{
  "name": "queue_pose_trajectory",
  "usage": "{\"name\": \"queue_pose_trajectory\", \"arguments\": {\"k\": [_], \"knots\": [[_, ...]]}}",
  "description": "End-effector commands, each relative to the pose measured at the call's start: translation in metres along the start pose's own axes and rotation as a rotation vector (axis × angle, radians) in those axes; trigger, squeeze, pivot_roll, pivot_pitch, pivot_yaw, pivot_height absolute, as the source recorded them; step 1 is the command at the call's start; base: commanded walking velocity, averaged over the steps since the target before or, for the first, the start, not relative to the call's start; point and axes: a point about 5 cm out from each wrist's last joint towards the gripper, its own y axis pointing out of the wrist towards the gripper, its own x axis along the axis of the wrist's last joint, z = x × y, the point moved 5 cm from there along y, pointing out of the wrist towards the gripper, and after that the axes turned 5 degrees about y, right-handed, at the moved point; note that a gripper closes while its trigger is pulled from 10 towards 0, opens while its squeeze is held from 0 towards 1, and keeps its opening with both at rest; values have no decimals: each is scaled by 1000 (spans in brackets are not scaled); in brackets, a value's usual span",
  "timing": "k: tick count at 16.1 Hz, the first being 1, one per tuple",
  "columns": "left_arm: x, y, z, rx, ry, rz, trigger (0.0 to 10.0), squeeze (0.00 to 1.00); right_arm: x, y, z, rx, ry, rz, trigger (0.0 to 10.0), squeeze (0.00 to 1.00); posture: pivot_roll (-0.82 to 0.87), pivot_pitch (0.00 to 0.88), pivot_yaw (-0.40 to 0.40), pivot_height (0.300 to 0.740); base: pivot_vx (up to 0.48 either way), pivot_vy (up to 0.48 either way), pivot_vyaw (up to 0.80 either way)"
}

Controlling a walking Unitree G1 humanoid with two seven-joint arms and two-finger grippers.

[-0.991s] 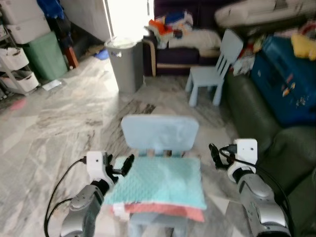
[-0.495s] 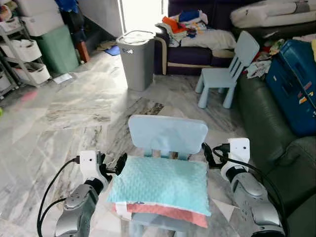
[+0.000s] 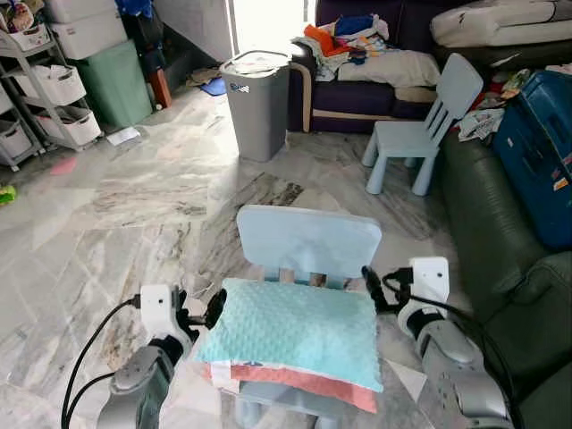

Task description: Move the pillow to the sofa

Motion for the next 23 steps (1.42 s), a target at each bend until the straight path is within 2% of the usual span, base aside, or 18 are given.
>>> {"name": "queue_pose_trajectory", "arguments": {"k": [1,6,13,23], "knots": [[3,-4,4,16,18,-2,10000,0,2,-4,2,14,7,-5,10000,0,6,0,39,740,0,0,0],[-4,-17,2,12,-7,22,10000,0,-10,-23,2,15,25,31,10000,0,3,0,40,740,0,0,0],[-14,-40,0,11,-22,72,10000,0,-29,-48,6,26,45,107,10000,0,12,79,44,740,0,0,0],[-19,-62,-3,11,-22,127,10000,0,-41,-64,17,54,97,182,10000,0,40,160,48,740,0,0,0]]}}
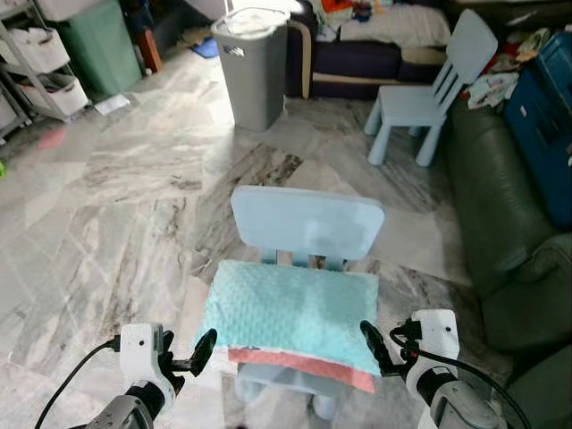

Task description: Move the pillow to the sofa

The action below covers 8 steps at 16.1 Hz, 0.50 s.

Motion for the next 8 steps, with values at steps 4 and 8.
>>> {"name": "queue_pose_trajectory", "arguments": {"k": [4,8], "knots": [[1,-4,1,10,8,15,10000,0,-1,-2,6,25,17,15,10000,0,41,163,42,740,0,0,0],[0,-1,0,4,5,17,10000,0,0,0,8,37,6,18,10000,0,36,142,42,740,0,0,0]]}}
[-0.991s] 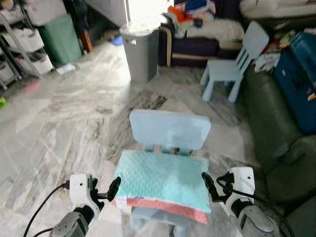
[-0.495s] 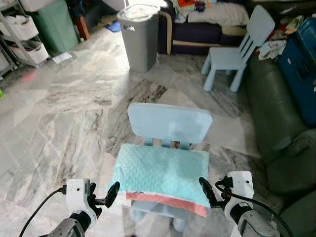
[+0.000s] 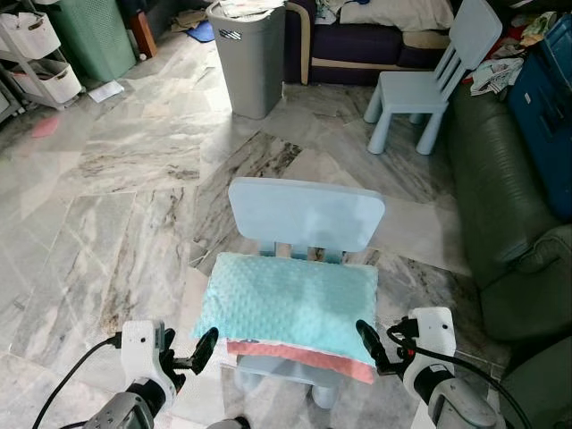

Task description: Move the pillow to the sofa

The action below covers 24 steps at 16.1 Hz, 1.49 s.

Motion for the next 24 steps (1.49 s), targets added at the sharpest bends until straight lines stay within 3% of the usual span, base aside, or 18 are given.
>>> {"name": "queue_pose_trajectory", "arguments": {"k": [1,17,24], "knots": [[-4,-1,3,10,0,17,10000,0,-2,0,4,16,1,8,10000,0,34,130,45,740,0,0,0],[-3,5,4,5,3,21,10000,0,2,6,5,25,3,-4,10000,0,34,119,47,740,0,0,0],[-4,5,5,11,-7,25,10000,0,2,6,6,30,4,-2,10000,0,33,127,46,666,0,0,0]]}}
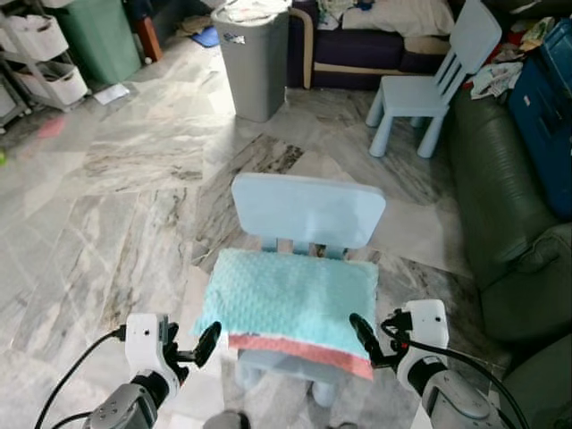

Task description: Move the pillow to the sofa

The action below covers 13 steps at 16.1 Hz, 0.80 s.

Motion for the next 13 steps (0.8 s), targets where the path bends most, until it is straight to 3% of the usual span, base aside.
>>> {"name": "queue_pose_trajectory", "arguments": {"k": [1,8,13], "knots": [[-6,-3,5,20,-4,24,10000,0,-4,-1,-1,-1,10,11,10000,0,32,127,45,657,0,0,0],[-6,-3,6,27,-9,26,10000,0,-5,0,-1,6,16,17,10000,0,38,130,42,585,0,0,0],[-7,-1,4,20,5,31,10000,0,-6,0,-1,4,16,22,10000,0,39,130,42,585,0,0,0]]}}
